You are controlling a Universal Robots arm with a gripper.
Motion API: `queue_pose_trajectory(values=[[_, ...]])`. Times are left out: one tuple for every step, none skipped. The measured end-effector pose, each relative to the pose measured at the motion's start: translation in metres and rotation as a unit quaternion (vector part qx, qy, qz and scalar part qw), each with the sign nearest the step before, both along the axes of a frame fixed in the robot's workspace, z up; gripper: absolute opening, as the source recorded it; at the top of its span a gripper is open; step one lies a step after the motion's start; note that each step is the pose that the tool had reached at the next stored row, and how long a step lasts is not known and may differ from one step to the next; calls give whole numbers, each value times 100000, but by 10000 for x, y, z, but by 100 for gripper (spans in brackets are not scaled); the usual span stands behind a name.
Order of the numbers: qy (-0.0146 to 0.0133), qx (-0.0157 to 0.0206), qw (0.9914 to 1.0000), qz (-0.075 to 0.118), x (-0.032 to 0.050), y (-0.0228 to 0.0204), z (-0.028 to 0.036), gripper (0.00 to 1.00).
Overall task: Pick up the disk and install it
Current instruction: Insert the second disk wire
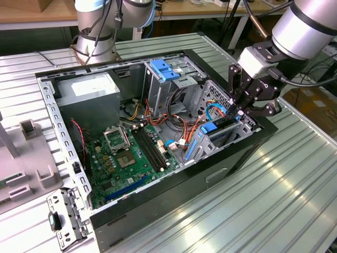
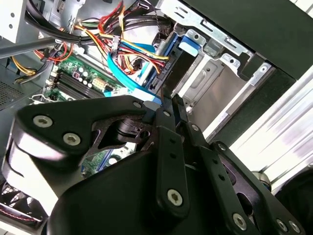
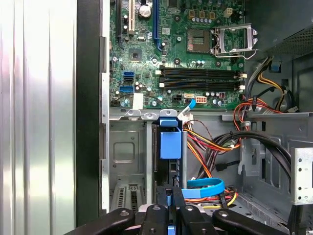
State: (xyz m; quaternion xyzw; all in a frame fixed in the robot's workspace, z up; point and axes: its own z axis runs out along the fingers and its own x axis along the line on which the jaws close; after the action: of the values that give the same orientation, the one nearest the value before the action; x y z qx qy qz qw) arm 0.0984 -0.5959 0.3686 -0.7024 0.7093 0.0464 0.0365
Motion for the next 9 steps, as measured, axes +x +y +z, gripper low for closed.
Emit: queue_pose_trajectory(values=[[-1, -9, 100000, -1, 0, -3, 1, 16], [-1, -4, 100000, 0, 0, -7, 0, 16], [-1, -6, 100000, 0, 0, -10, 0, 16], [-2, -6, 100000, 0, 0, -12, 0, 16], [0, -5, 100000, 1, 0, -15, 0, 16], [-2, -2, 100000, 0, 0, -17, -1, 16], [-1, -4, 100000, 0, 0, -19, -1, 16], [0, -6, 100000, 1, 0, -21, -1, 16], [-1, -3, 100000, -1, 0, -24, -1, 16]])
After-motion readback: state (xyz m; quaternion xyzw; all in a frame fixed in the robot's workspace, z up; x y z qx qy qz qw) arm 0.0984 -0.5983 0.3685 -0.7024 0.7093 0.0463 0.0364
